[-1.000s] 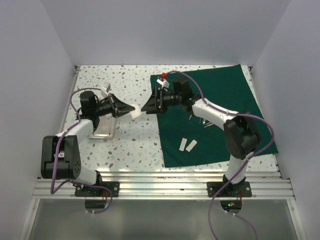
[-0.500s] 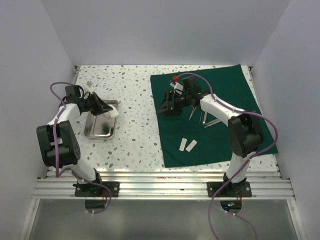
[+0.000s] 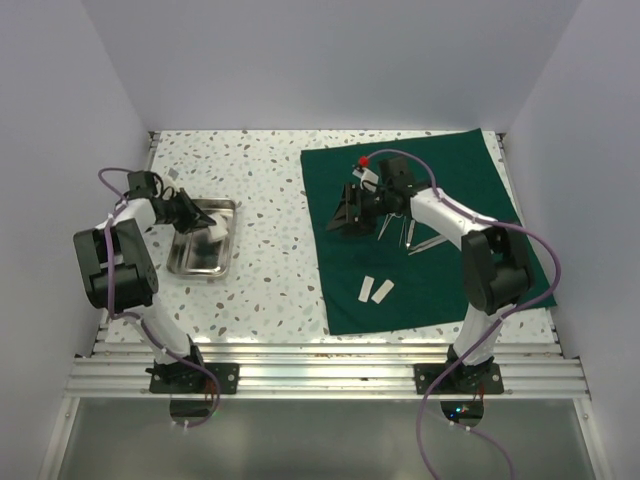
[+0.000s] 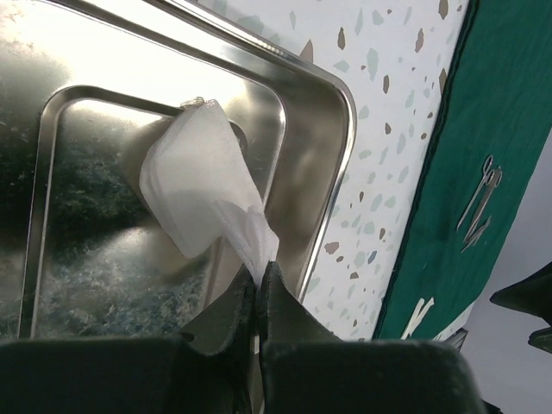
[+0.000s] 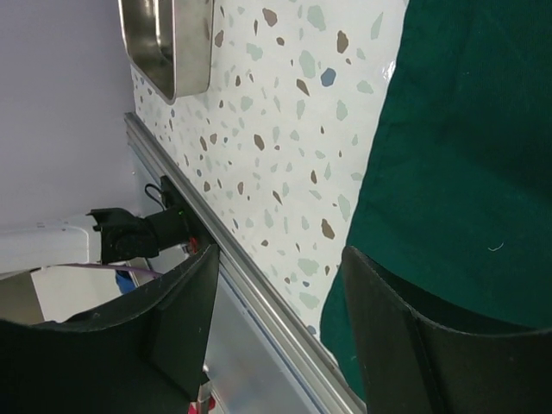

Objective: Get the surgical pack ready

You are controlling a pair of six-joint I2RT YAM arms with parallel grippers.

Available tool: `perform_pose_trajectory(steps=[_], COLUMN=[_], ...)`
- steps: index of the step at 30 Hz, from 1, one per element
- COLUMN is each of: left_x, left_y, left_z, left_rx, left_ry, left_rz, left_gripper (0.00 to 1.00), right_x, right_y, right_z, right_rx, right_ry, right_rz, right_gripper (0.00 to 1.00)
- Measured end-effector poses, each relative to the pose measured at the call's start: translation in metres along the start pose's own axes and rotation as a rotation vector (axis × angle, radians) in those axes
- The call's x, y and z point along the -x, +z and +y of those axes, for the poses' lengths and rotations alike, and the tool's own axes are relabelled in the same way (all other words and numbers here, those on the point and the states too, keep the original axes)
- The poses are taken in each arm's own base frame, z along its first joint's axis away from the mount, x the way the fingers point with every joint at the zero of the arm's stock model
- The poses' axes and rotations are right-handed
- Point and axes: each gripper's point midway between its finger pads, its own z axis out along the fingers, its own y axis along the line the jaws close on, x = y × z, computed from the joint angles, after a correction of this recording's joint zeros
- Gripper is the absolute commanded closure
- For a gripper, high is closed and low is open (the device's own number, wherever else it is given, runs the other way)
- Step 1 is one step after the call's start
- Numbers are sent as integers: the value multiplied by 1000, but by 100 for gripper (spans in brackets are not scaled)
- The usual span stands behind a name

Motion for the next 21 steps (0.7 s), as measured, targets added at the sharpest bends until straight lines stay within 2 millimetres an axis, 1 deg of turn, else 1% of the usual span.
perform_pose_trajectory(steps=[5, 9, 16, 21], left_x=[-2, 2, 20, 32], left_y=[7, 10, 18, 26], left_z=[6, 5, 5, 12], left_rx=[4, -11, -21, -16], left_ry=[-11, -7, 7, 0], left_rz=[14, 11, -10, -11], left_gripper=[100, 100, 100, 100], right_x=[-6, -11, -16, -16], right_y=[1, 2, 2, 2], right_z=[-4, -7, -8, -9], right_rx=[-1, -4, 1, 2], right_ry=[6, 14, 22, 22], right_rz=[16, 26, 38, 40], right_gripper=[38, 38, 38, 37])
